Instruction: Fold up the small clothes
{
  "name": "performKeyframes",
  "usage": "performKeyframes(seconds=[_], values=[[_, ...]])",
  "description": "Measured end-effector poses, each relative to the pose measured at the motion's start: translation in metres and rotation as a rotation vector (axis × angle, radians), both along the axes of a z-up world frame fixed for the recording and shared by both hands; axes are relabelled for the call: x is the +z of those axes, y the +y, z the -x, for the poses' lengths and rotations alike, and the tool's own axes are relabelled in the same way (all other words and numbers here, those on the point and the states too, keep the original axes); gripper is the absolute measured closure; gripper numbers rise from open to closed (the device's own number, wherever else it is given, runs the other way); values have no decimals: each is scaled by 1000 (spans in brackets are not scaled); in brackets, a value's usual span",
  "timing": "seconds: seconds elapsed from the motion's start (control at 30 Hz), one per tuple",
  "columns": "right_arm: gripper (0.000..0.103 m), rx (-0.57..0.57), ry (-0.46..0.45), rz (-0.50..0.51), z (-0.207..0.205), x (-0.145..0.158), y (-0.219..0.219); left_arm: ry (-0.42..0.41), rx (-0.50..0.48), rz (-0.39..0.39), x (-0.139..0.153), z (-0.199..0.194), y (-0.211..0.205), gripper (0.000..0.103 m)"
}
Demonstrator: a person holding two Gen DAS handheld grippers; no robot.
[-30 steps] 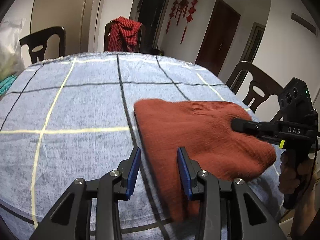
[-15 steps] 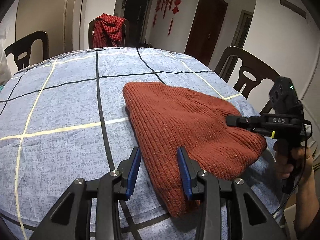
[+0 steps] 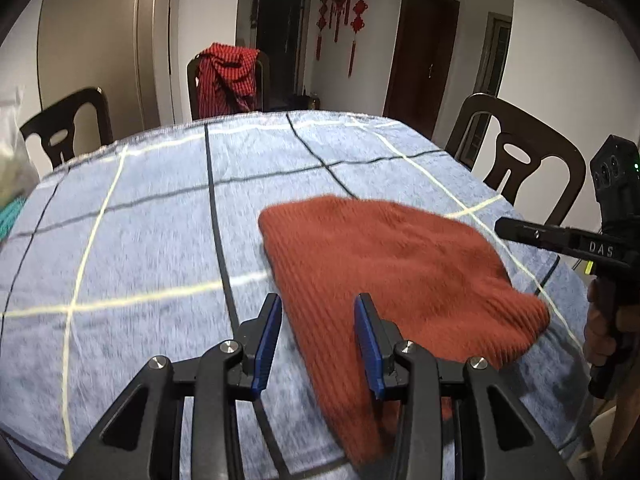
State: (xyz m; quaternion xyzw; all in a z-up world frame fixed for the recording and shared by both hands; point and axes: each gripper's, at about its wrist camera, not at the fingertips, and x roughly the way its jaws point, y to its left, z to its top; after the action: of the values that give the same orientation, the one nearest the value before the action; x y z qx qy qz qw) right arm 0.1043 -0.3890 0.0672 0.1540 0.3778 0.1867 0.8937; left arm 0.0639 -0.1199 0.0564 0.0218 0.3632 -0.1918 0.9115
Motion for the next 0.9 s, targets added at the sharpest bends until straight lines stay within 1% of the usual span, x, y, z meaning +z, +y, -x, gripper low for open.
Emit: performKeyframes(seconds=[0.13, 0.23, 0.27, 0.33, 0.43, 0.53, 0.7, 0.77, 0.83, 0.9], values=[[85, 13, -8, 27, -8, -2, 8, -13, -2, -17, 1, -9, -8, 63], [85, 6, 25, 63, -18, -16, 10, 14, -4, -32, -9, -19, -13, 63], [85, 3, 50, 81, -24, -24, 11, 30, -4, -38, -13, -22, -15, 62], [85, -1, 74, 109, -29, -34, 12, 50, -1, -35, -22, -25, -15, 61], [85, -3, 69, 124, -28, -36, 11, 51, 1, -20, -23, -24, -12, 60], [85, 0, 46, 152, -19, -23, 12, 46, 6, -20, -20, -20, -9, 60], [85, 95, -44, 173, 26, 3, 26, 38, 3, 17, -11, 0, 5, 60], [85, 144, -60, 203, 43, 3, 34, 42, -2, 33, -9, 8, 11, 60], [85, 184, -45, 246, 57, -5, 40, 47, -7, 41, -11, 15, 15, 60], [85, 195, -19, 285, 59, -18, 41, 57, -10, 38, -16, 19, 16, 60]])
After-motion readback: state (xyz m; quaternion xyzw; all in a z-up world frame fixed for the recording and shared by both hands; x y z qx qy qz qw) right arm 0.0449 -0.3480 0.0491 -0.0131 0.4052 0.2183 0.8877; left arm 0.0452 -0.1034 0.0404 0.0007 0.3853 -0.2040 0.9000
